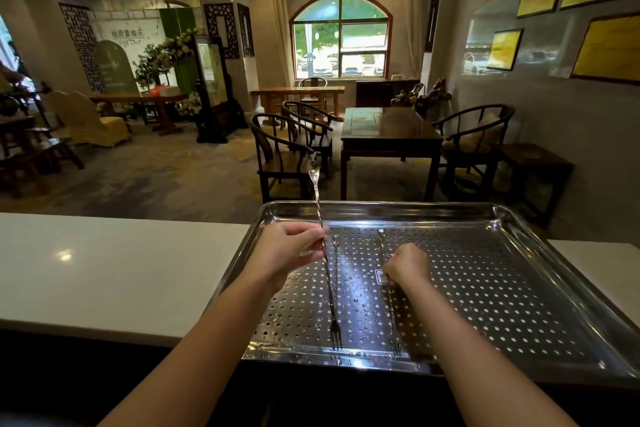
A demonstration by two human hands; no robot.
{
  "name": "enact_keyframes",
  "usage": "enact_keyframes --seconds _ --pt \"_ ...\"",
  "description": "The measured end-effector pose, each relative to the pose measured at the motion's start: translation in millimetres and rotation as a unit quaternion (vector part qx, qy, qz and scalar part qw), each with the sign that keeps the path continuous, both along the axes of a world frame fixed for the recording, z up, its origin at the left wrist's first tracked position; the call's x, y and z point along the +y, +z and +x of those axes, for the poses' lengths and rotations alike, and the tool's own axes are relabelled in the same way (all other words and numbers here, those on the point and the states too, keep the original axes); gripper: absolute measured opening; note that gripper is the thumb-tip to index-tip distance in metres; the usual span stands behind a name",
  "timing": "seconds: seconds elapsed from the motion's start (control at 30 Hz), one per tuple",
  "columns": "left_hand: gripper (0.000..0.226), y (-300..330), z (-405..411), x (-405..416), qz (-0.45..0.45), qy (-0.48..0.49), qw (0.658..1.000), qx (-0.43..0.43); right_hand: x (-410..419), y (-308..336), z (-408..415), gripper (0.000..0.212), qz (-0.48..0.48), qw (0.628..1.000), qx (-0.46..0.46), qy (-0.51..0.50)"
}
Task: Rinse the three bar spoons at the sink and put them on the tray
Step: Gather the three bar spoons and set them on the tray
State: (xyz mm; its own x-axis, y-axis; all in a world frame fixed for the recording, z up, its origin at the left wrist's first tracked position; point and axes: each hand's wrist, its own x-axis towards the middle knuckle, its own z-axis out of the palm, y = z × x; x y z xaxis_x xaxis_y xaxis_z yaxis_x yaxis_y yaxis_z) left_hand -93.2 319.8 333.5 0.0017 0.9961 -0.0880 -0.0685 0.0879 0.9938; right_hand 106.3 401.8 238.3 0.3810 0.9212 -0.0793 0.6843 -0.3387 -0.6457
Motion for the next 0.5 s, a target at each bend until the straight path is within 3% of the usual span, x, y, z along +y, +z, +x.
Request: enact_keyframes --seconds 0.13,0.33,0.5 --pt "0.013 -2.1 -0.5 1.0 -0.005 0.003 1.0 -0.005 1.3 -4.0 0.2 0.004 0.002 1.0 -0.021 -0.006" --pt "0.017 -2.5 -1.2 0.5 -0.003 0.0 1.0 -0.004 2.1 -9.3 -5.7 0.025 0.012 0.998 -0.062 -0.02" --pt "0.02 -0.8 -4.6 -1.0 -0.003 0.001 1.0 -0.009 -1.1 -7.1 -6.2 0.019 0.001 0.994 -0.106 0.006"
